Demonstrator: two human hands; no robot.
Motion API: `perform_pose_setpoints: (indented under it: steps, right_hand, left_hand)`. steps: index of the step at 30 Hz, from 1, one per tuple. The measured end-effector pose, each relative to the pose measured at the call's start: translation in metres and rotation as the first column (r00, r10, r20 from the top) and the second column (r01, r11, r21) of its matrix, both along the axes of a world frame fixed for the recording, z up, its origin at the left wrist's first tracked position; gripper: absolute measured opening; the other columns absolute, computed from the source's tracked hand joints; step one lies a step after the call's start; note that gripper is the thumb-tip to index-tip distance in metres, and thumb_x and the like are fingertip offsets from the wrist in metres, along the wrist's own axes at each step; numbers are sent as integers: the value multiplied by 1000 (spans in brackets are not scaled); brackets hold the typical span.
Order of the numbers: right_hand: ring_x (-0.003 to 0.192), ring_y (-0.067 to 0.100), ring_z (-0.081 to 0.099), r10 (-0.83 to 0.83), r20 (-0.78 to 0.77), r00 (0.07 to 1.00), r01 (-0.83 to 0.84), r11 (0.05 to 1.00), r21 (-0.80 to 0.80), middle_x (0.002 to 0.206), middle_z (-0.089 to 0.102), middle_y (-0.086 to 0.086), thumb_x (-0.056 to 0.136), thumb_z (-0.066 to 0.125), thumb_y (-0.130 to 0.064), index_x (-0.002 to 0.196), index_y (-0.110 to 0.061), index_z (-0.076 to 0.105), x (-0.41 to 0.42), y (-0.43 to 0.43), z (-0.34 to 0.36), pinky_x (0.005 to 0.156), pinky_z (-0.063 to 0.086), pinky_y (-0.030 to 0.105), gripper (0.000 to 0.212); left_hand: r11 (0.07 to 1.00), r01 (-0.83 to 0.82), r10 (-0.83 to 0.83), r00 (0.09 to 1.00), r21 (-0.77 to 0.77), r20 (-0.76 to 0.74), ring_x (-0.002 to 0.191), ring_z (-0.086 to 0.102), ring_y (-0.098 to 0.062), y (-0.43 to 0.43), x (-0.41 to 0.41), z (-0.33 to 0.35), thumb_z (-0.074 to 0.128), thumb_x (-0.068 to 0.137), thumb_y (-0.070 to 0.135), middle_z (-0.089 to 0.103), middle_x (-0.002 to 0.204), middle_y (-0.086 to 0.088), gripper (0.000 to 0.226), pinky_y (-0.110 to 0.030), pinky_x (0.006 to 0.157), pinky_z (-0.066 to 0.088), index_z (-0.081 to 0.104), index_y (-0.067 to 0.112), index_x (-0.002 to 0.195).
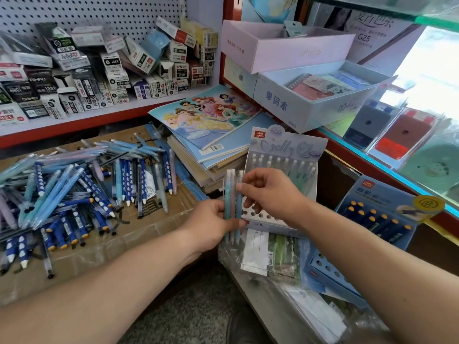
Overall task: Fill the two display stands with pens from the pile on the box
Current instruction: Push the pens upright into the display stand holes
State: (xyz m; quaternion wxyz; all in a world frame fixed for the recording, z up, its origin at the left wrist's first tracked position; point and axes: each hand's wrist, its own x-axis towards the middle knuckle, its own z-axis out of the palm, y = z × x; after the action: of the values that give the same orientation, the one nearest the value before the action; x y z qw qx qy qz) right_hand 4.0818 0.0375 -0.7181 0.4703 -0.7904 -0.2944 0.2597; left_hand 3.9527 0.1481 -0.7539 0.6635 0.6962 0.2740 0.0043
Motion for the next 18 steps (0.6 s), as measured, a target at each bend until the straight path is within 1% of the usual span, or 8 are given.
perform_pose_setpoints:
  steps: [2, 4, 5, 7, 8, 10, 13, 18]
  right_hand:
    - [57, 10, 65, -60, 12, 998, 59, 998, 29, 75, 72, 9, 96, 71, -20, 97, -10, 66, 5, -2, 4, 53, 53, 26, 11]
    - [69, 14, 69, -210, 44, 977, 203, 971, 122, 85, 72, 9, 97, 69, -20, 98, -13, 65, 14, -5, 9, 61, 57, 27, 9]
    - [75, 15, 70, -300, 113, 947, 281, 947, 154, 89, 71, 6, 97, 68, -22, 99, -17, 64, 21, -7, 11, 65, 59, 29, 7]
    - [82, 8, 66, -411, 293, 863, 377, 911, 167, 91, 67, -5, 97, 68, -26, 102, -23, 63, 32, -14, 13, 71, 57, 25, 7]
    - [83, 6, 64, -427, 355, 831, 395, 904, 163, 91, 65, -8, 98, 67, -26, 104, -25, 62, 35, -16, 11, 72, 55, 22, 8]
    - [83, 4, 62, -424, 409, 808, 399, 905, 148, 90, 63, -10, 98, 67, -27, 104, -25, 62, 39, -21, 7, 71, 51, 18, 8]
    - [83, 3, 61, -395, 427, 814, 385, 916, 114, 91, 62, -12, 99, 66, -28, 105, -24, 62, 43, -23, -2, 69, 47, 15, 8]
    - [84, 2, 61, -388, 431, 815, 392, 916, 84, 93, 62, -13, 99, 66, -27, 107, -23, 63, 48, -22, -9, 68, 45, 14, 10]
  left_hand:
    - [999, -18, 18, 1000, 39, 2, 94, 75, -19, 0, 0, 1, 79, 86, 8, 79, 100, -5, 22, -34, 87, 61, 74, 12, 107]
    - [997, -37, 38, 999, 71, -4, 96, 73, -18, 3, -1, 2, 80, 85, 10, 76, 102, -4, 23, -34, 86, 60, 72, 15, 106]
    - [997, -40, 40, 999, 72, -10, 97, 72, -17, 4, -2, 3, 81, 85, 11, 74, 103, -4, 23, -33, 86, 60, 71, 16, 106]
    - [997, -48, 49, 999, 59, -18, 100, 71, -18, 6, -3, 2, 82, 84, 12, 73, 105, -4, 25, -38, 91, 60, 70, 17, 106]
    - [997, -54, 56, 998, 57, -21, 101, 71, -19, 7, -3, 2, 82, 83, 12, 73, 106, -5, 26, -41, 94, 59, 70, 18, 106]
    - [997, -54, 56, 998, 59, -27, 103, 71, -20, 7, -3, 2, 84, 82, 13, 73, 107, -4, 29, -44, 96, 58, 70, 19, 107]
    - [997, -36, 39, 998, 63, -46, 105, 70, -20, 6, -3, 2, 85, 80, 12, 72, 109, -3, 33, -44, 99, 57, 70, 19, 109]
    - [998, -35, 37, 998, 49, -52, 103, 71, -19, 3, -1, 2, 85, 80, 8, 72, 109, -2, 34, -43, 94, 60, 68, 22, 106]
